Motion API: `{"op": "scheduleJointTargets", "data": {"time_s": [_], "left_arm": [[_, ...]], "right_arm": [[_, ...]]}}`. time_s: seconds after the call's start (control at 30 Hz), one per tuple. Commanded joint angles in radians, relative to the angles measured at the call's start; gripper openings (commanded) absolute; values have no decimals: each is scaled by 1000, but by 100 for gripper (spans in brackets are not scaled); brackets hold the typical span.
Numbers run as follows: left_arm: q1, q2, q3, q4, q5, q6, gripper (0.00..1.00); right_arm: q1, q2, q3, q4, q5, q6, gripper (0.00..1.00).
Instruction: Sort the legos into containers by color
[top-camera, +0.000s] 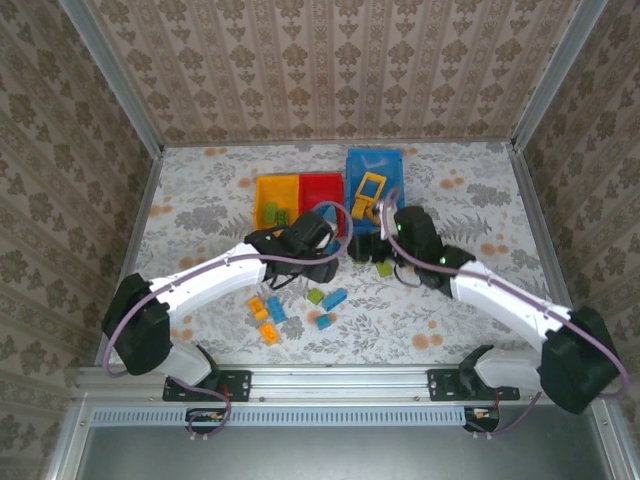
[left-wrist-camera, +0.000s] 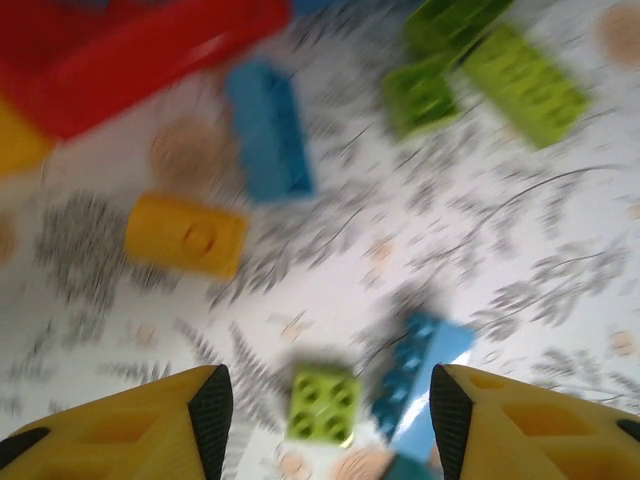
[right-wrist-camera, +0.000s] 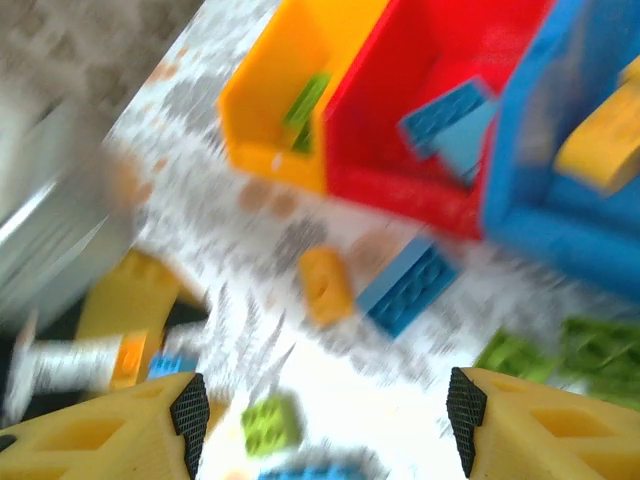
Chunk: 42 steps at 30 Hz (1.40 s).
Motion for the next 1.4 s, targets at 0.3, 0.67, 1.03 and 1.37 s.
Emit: {"op": "scheduleJointTargets", "data": {"time_s": [0.3, 0.67, 1.03, 1.37], "left_arm": [[68, 198, 69, -229, 219, -536, 64], [85, 171, -51, -77, 287, -1057, 74], [67, 221, -95, 28, 263, -1204, 52], [79, 200, -108, 16, 258, -1175, 33]], "right_arm": [[129, -198, -150, -47, -20, 8, 69], [130, -236, -172, -53, -132, -41, 71], [130, -272, -194, -71, -145, -52, 72], [128, -255, -197, -37, -131, -35, 71]]}}
